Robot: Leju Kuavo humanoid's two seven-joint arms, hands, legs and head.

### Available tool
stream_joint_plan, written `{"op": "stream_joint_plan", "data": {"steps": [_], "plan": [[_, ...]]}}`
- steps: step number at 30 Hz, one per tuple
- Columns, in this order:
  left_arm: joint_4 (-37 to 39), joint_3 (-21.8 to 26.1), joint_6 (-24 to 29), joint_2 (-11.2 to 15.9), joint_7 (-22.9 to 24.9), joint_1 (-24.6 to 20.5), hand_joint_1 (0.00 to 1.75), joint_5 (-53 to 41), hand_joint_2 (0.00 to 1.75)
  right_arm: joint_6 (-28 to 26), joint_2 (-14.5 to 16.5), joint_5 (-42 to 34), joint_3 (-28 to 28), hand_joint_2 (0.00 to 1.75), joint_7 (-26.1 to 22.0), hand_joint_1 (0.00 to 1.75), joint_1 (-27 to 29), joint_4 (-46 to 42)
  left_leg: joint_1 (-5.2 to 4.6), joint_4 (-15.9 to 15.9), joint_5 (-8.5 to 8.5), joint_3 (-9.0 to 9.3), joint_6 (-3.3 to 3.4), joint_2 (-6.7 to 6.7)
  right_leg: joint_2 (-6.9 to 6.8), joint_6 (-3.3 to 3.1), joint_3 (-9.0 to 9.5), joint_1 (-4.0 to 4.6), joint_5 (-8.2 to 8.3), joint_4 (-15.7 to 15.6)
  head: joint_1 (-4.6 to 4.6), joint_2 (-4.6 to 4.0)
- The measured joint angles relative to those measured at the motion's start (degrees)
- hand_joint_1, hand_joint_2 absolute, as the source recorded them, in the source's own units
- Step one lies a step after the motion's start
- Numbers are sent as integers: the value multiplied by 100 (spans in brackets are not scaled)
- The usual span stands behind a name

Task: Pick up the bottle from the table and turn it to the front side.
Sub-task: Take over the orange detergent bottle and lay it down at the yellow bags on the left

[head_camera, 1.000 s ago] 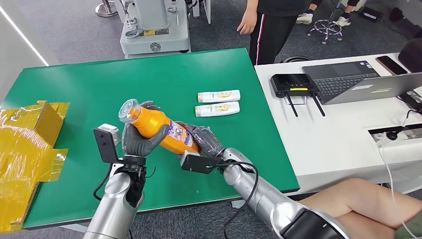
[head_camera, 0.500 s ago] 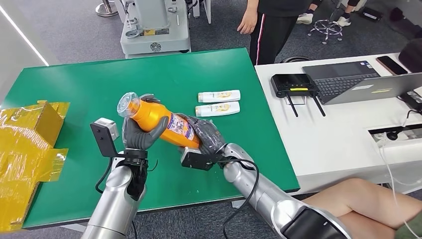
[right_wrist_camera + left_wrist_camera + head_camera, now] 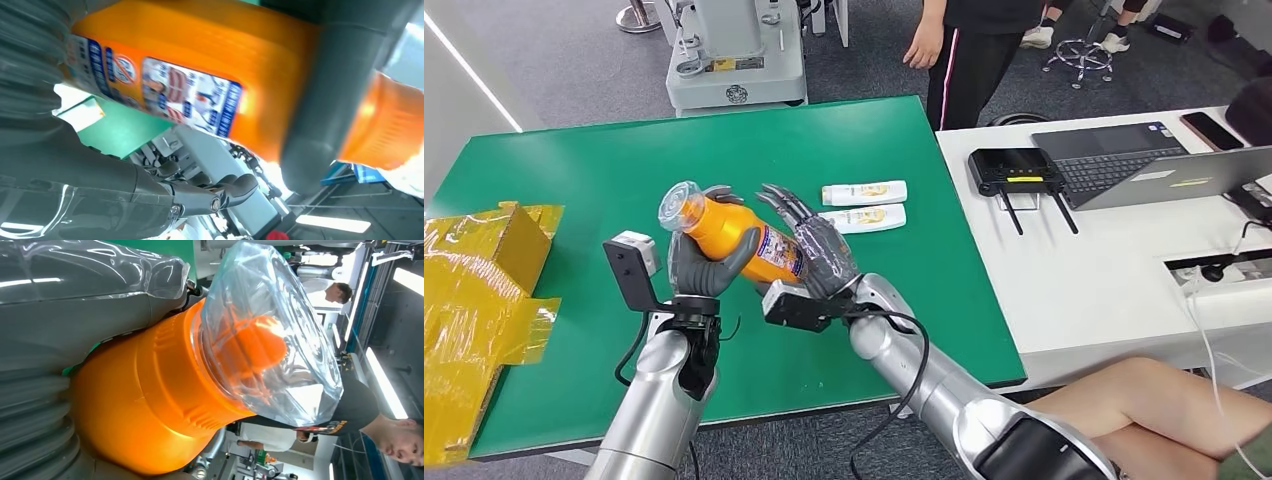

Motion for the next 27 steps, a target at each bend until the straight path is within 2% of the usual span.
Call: {"op": "stream_joint_plan", "data": {"steps": [11, 23, 27], "plan": [[0, 68, 104, 42, 67, 124, 175, -33, 175, 34, 80, 72, -128, 175, -2, 0, 93, -752, -1, 1, 0, -1, 0, 0, 0, 0, 0, -2, 0, -2, 0, 0], [-224, 388, 346, 158, 34, 119, 175, -208, 175, 158, 63, -9, -193, 175, 106, 0, 681, -2227, 0, 0, 0, -2, -1, 4, 7, 0, -5, -1, 0, -1, 0, -1], [-544, 539, 497, 259, 189, -53, 175, -286, 175, 231, 43, -174, -190, 175, 74, 0, 806, -2502, 0, 0, 0, -3, -1, 6, 8, -1, -6, -1, 0, 0, 0, 0]]}}
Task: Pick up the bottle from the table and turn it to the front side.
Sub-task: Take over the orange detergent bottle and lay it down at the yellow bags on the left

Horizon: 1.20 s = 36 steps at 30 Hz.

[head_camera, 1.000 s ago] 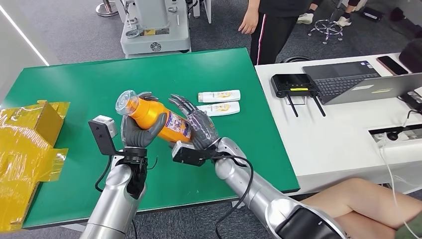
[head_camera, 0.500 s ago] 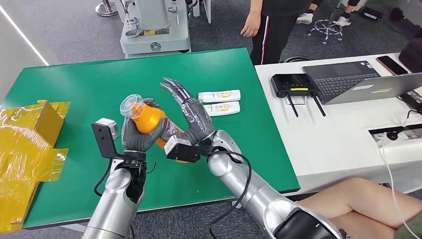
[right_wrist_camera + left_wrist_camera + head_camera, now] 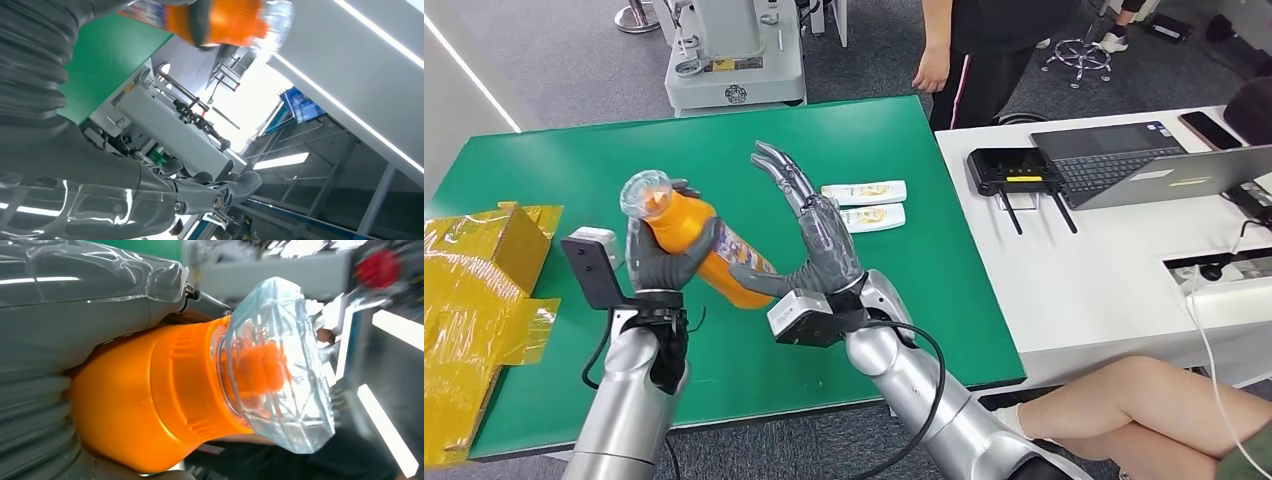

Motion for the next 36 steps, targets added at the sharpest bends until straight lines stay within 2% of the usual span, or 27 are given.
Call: {"op": "stream_joint_plan", "data": {"steps": [4, 12, 17, 23, 28, 36], "plan": [[-231, 111, 33, 96, 81, -210, 175, -4, 175, 1, -25, -44, 2, 175, -19, 0, 37, -97, 0, 0, 0, 1, 0, -2, -3, 0, 2, 0, 0, 0, 0, 0], [-403, 153, 145, 162, 39, -302, 175, -84, 175, -5, -51, -165, 22, 175, -93, 0, 50, -151, -1, 0, 0, -2, 0, -2, -2, 0, 1, -1, 0, -1, 1, 0], [-606, 270, 445, 341, 284, -711, 175, -228, 175, -74, -78, -527, 170, 175, -294, 0, 88, -118, 0, 0, 1, -2, -1, -1, 0, -1, 0, 0, 1, 0, 0, 0], [-607, 502, 755, 749, 357, -1234, 175, -515, 175, -198, -108, -739, 352, 175, -394, 0, 159, -73, 3, 0, 3, -1, -5, 1, 2, -3, -2, 3, 2, 4, -1, 0], [-435, 615, 1002, 1279, 503, -1667, 175, -1242, 175, -364, -174, -774, 420, 175, -381, 0, 524, -418, 4, -2, 2, -2, -5, 6, 8, -4, -5, 3, 1, 4, 1, 0], [-85, 700, 1157, 1932, 502, -1797, 175, -1886, 175, -436, -307, -914, 467, 175, -427, 0, 965, -1094, 3, -3, 1, -3, -7, 14, 14, -5, -7, 2, 0, 4, 4, 0]]}}
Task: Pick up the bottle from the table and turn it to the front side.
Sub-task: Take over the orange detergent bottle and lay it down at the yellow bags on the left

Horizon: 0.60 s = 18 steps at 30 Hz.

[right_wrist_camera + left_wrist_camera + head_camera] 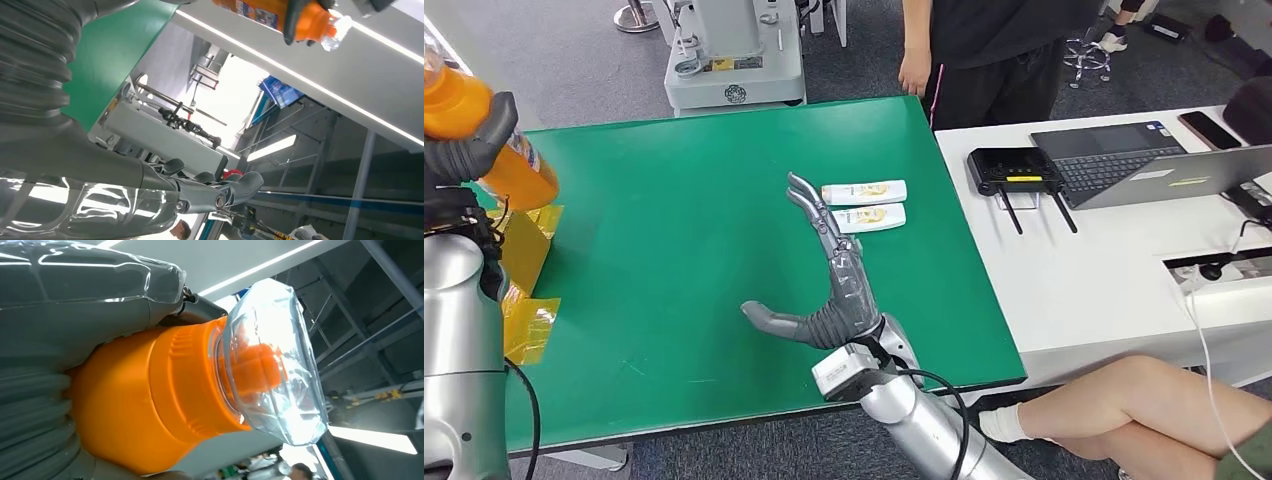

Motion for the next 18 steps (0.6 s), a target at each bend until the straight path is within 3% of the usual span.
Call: {"op": "stream_joint_plan", "data": {"steps": [9, 18], "plan": [[540, -42, 355, 1030, -200, -82, 175, -1208, 175, -108, -121, -140, 86, 175, -24, 0, 458, -609, 1, 0, -1, -1, -1, 24, 26, -3, -10, 1, 2, 0, -2, 0], [746, -476, -120, 1558, 19, -16, 175, -2733, 175, -205, -153, -103, 107, 175, 32, 0, 802, -914, 0, -2, -2, -2, -2, 22, 23, -4, -8, 0, 0, -1, 0, 0]]}}
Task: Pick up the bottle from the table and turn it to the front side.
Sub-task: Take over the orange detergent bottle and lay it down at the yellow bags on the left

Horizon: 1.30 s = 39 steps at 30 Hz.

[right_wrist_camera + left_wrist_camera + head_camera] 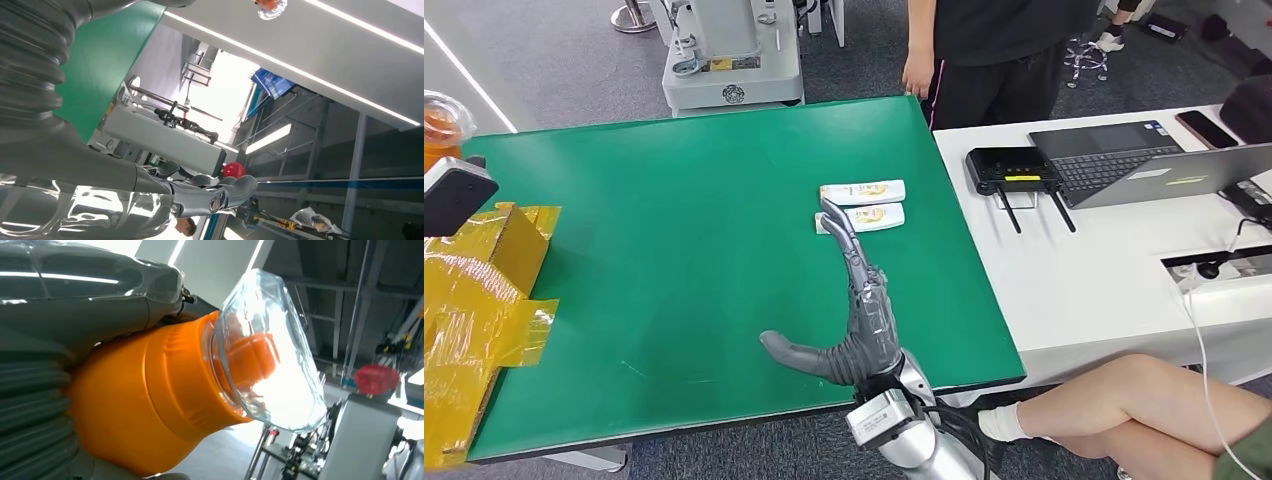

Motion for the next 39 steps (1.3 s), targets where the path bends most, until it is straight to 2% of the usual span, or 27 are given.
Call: {"op": "stream_joint_plan", "data": {"steps": [6, 10, 17, 23, 29, 34, 39], "plan": [[316, -300, -314, 164, -112, 28, 175, -525, 175, 118, -2, 69, 1, 175, 18, 0, 71, -83, -1, 0, 0, 0, 0, 0, 0, 1, 1, -1, 1, -1, 1, 0], [662, -502, -431, 301, -423, 95, 175, -618, 175, 220, -3, -13, 2, 175, 10, 0, 67, -90, 0, 1, 0, 0, 0, 3, 2, 0, -1, 0, 2, 0, -1, 0], [930, -657, -580, 411, -524, 130, 175, -684, 175, 230, -5, -67, 4, 175, -11, 0, 57, -87, 1, 0, -1, -1, -1, 1, 0, -1, -1, 0, 0, 0, 1, 0], [1436, -956, -814, 575, -933, 270, 175, -825, 175, 286, -37, -256, 42, 175, -147, 0, 40, -41, 0, -1, -1, -2, -1, 3, 3, -1, -2, 0, 0, 0, 1, 0], [1897, -1061, -558, 645, -1088, 595, 175, -851, 175, 304, -67, -302, 68, 175, -204, 0, 47, -14, 0, -1, -1, -2, -1, 2, 2, -1, -2, -1, -1, 0, 1, 0], [2419, -1119, 65, 542, -1004, 933, 175, -1050, 175, 353, -72, -306, 105, 175, -195, 0, 51, -10, -1, -1, -2, -2, -1, 2, 2, -1, -2, -1, -2, -2, -1, 0], [2783, -1163, 358, 440, -879, 1097, 175, -1246, 175, 445, -72, -284, 136, 175, -162, 0, 45, -12, -1, -1, -2, -2, -1, 1, 1, -1, 0, -1, -1, -2, 0, 0]]}}
